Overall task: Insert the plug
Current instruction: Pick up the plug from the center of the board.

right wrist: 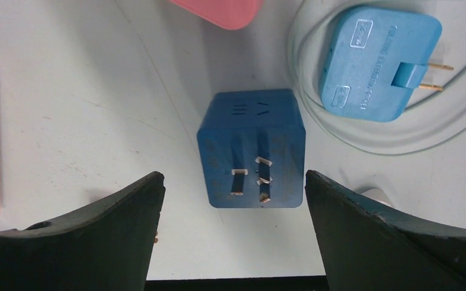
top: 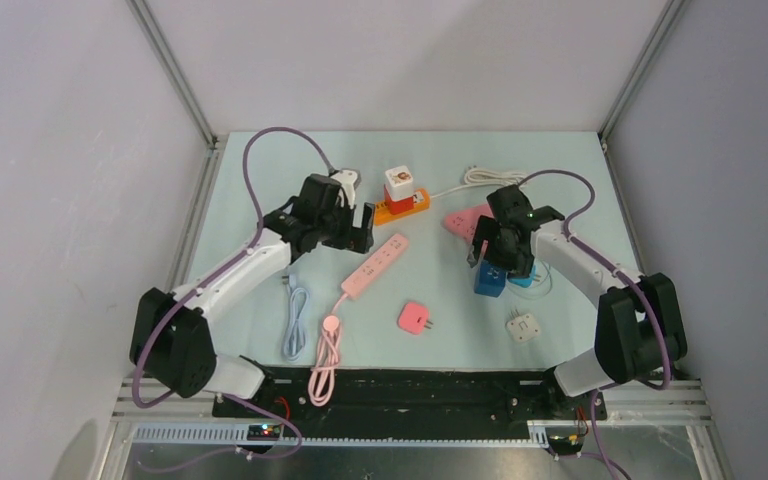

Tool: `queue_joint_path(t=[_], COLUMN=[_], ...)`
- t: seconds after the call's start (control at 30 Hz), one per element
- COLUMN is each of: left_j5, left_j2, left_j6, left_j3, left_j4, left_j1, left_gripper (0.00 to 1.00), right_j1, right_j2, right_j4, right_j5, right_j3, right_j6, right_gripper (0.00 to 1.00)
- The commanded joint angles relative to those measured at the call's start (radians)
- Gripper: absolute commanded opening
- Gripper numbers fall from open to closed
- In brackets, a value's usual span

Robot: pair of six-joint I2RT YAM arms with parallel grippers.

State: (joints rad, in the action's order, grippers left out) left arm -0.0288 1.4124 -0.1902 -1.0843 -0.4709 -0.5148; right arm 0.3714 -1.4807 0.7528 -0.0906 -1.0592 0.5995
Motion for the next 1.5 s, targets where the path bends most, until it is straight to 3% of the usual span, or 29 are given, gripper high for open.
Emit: queue_joint_path(t=[0.0,0.13,0.23,0.3,0.4,0.53,0.77,0.9,1.03,1.13,1.3,1.47], left_j5=[0.0,-0.028,-0.053,-0.075,-0.1,-0.146,-0.31,-0.423,-0.504,-0.525,-0.58,-0.652], left_j2=[-0.06,-0.083,-0.118,-0.125,-0.129,-0.138,-0.158,-0.175,-0.179,-0.158,-0.065,-0.018], left_j6=[-0.082,-0.09,-0.075,-0.068,-0.07,-0.064,-0.01,0.033,0.063,0.005,-0.296,-0.444], left_j3=[0.022,0.033,0.049,0.054,0.055,0.038,0.01,0.0,-0.024,-0.073,-0.188,-0.257], left_j4=[0.076,0.096,0.113,0.118,0.123,0.125,0.134,0.134,0.135,0.133,0.139,0.148], left_j1=[0.027,0.042,0.042,0.043,0.043,0.043,0.044,0.046,0.048,0.048,0.078,0.1], left_gripper=[1.0,1.0,1.0,1.0,1.0,1.0,1.0,1.0,1.0,1.0,1.0,0.99], right_j1=[0.005,0.005,0.009,0.005,-0.006,-0.012,-0.016,-0.009,-0.003,0.015,0.03,0.031], right_j2=[-0.022,-0.071,-0.095,-0.112,-0.118,-0.056,0.031,0.049,0.059,0.068,0.084,0.093], right_j4=[-0.01,-0.034,-0.069,-0.089,-0.115,-0.176,-0.388,-0.519,-0.626,-0.702,-0.845,-0.992], right_j5=[-0.023,-0.026,-0.024,-0.01,0.055,0.188,0.681,0.834,0.867,0.858,0.874,0.904], right_j3=[0.021,0.028,0.032,0.032,0.032,0.031,0.031,0.029,0.007,-0.021,-0.031,-0.031], right_j6=[0.018,0.01,0.003,-0.002,-0.011,-0.045,-0.105,-0.017,0.092,0.145,0.223,0.315], right_gripper=[0.91,0.91,0.82,0.74,0.47,0.33,0.32,0.32,0.32,0.32,0.33,0.32])
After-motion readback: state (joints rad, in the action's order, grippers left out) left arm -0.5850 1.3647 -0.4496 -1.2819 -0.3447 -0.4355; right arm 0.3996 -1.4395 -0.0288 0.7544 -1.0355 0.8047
